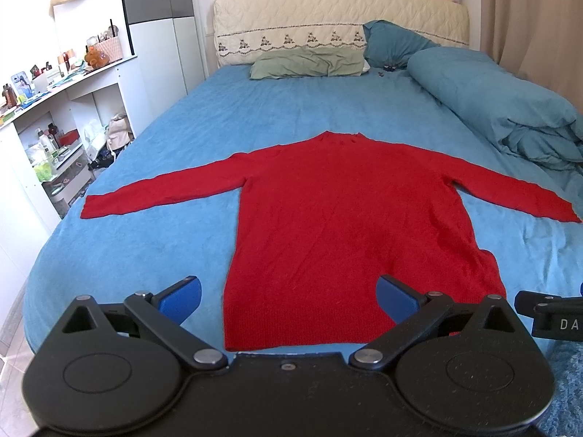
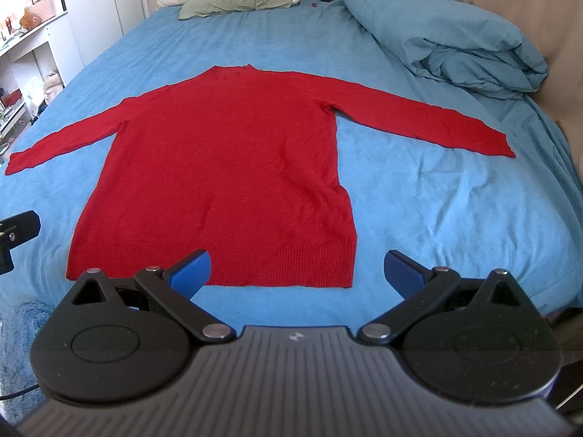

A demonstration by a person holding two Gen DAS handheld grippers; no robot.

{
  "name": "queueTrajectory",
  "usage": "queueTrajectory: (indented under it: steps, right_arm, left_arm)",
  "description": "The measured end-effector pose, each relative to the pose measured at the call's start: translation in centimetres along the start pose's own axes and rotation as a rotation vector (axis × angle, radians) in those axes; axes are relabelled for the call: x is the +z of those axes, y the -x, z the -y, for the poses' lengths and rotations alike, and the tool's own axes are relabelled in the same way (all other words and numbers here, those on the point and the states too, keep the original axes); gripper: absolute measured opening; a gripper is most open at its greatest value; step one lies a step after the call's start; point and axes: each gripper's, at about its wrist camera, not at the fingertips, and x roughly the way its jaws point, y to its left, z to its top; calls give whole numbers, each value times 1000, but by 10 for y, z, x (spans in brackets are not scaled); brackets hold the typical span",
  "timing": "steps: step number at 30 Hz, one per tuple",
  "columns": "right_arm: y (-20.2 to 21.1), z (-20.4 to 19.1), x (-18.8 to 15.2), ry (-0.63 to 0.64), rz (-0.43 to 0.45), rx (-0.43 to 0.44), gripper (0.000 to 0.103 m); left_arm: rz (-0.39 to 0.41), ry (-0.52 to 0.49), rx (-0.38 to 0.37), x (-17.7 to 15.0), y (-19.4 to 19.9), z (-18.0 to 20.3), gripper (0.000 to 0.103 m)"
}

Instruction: Fold small clothes

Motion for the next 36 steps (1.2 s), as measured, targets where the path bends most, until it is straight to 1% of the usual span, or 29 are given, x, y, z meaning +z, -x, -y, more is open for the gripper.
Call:
queueTrajectory:
  steps: [2, 5, 7, 10, 14, 19, 23, 27, 31, 35, 36]
  right_arm:
    - [2, 0, 0, 5, 3, 5, 103]
    - [8, 5, 5, -12, 12, 24, 103]
    - [14, 12, 15, -34, 28, 26, 103]
    - [18, 27, 37, -59, 66, 14, 103]
    - [5, 58, 76, -107, 110, -28, 103]
    - [-38, 107, 120, -147, 145, -115, 103]
    - [-88, 152, 142, -222, 194, -211, 103]
    - [-144, 199, 150, -322, 198, -252, 103]
    - [-203, 237, 138, -434, 173, -282, 103]
    - [-253, 262, 116, -516, 163, -316, 103]
    - [-264, 267, 112, -531, 168, -322, 103]
  left_arm:
    - [-3, 12, -13, 3, 1, 0, 103]
    - [21, 14, -25, 16, 6, 1, 103]
    - [55, 11, -31, 32, 7, 4, 103]
    - [105, 15, -66, 61, 0, 14, 103]
    - [131, -13, -87, 105, -35, 41, 103]
    - [122, -13, -167, 154, -94, 73, 103]
    - [63, -30, -203, 181, -158, 99, 103]
    - [1, -30, -243, 194, -217, 123, 103]
    - [-65, -65, -257, 198, -278, 155, 103]
    - [-141, -106, -288, 188, -335, 185, 95]
    - [-168, -105, -295, 184, -347, 191, 94]
